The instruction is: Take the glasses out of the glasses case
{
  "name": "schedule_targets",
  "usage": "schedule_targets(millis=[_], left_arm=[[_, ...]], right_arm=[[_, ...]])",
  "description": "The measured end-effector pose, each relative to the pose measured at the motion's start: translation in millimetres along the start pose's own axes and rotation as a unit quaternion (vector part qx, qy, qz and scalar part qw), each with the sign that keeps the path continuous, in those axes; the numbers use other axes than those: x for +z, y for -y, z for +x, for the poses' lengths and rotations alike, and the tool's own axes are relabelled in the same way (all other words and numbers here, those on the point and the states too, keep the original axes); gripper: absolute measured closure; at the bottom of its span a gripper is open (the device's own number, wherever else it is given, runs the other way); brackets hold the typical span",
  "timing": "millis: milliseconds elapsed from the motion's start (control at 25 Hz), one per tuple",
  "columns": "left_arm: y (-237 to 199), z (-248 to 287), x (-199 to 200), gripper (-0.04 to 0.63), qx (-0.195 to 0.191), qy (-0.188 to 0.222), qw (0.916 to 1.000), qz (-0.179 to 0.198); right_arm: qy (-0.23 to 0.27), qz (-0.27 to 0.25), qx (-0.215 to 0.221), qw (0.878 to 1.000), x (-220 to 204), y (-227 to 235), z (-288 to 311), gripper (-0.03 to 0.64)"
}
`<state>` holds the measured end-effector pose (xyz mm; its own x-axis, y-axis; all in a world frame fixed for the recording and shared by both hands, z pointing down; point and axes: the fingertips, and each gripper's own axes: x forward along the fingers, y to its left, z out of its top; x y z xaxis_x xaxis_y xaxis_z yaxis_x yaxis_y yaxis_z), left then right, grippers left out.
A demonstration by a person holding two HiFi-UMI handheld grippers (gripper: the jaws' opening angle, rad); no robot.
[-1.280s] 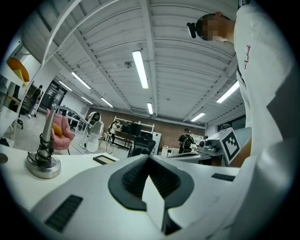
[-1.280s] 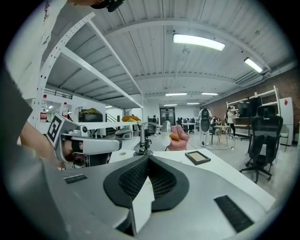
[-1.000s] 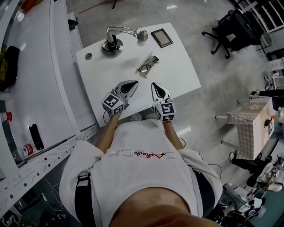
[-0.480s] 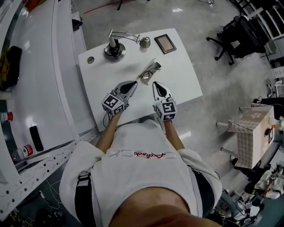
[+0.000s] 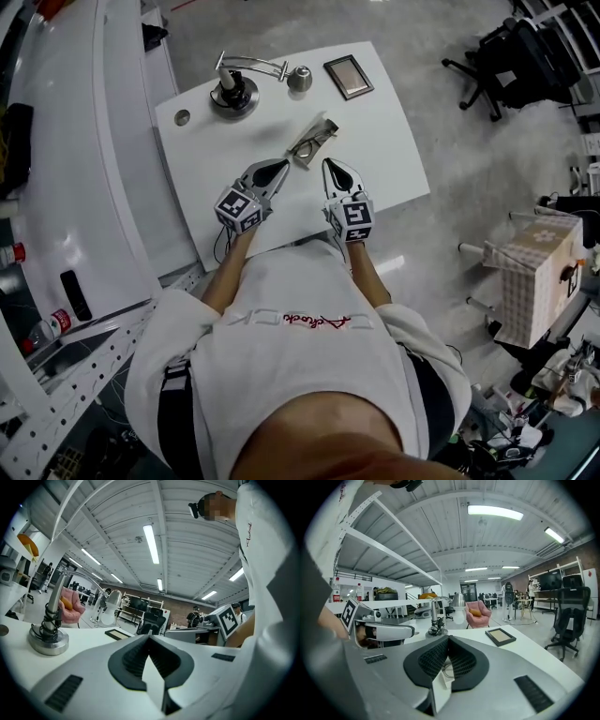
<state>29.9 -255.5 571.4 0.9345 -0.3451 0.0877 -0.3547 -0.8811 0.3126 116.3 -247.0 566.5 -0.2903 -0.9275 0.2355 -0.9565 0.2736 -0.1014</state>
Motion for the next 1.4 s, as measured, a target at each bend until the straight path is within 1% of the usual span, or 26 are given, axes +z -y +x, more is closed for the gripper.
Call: schedule_targets(millis=[160, 520, 880, 1040, 1400], left_arm=[[-1, 4, -9, 0.604, -0.001, -0.007, 1.0, -0.006], [-2, 8, -36, 0.604, 0.003, -0.035, 0.9988, -0.034], [-1, 15, -48, 0.604, 0.004, -0.046, 0.9978, -0.048], [-3, 14, -48, 0.604, 0.009, -0.046, 0.9976, -0.05], [-3, 9, -48, 0.604, 0.017, -0.043, 0.9975, -0.053]], right_arm=[[-0.018, 0.015, 0.002, 1.0, -18, 2, 2, 0.618], [-0.053, 0.048, 0.004, 0.997, -54, 6, 1, 0.618], [-0.09, 0.061, 0.012, 0.994, -89, 7, -1, 0.617], [-0.098, 0.058, 0.022, 0.993, -93, 7, 9, 0.618], [-0.095, 0.03, 0.042, 0.994, -81, 22, 58, 0.618]])
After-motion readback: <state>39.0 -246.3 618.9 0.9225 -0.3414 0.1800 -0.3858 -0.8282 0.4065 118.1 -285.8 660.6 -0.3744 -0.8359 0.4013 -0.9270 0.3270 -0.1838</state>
